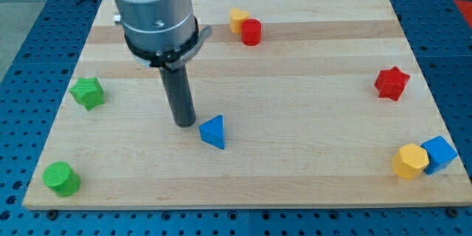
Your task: Move the blue triangle towards the bottom center
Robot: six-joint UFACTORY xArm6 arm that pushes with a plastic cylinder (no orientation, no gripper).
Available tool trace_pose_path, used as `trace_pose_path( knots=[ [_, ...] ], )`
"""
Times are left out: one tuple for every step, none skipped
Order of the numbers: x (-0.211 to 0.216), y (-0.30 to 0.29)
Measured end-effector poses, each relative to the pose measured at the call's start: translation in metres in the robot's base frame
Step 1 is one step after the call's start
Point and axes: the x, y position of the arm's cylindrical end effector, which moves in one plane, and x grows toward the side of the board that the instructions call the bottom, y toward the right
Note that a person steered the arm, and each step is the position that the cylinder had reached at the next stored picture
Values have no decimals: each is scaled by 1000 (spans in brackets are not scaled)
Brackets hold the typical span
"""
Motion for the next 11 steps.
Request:
trace_pose_path(
  knots=[
    [2, 0],
    [6, -2],
    [17, -3],
    [17, 10],
    [17, 34],
    [17, 60],
    [17, 81],
    [17, 103],
    [17, 122],
    [17, 142],
    [17, 166]
  ],
)
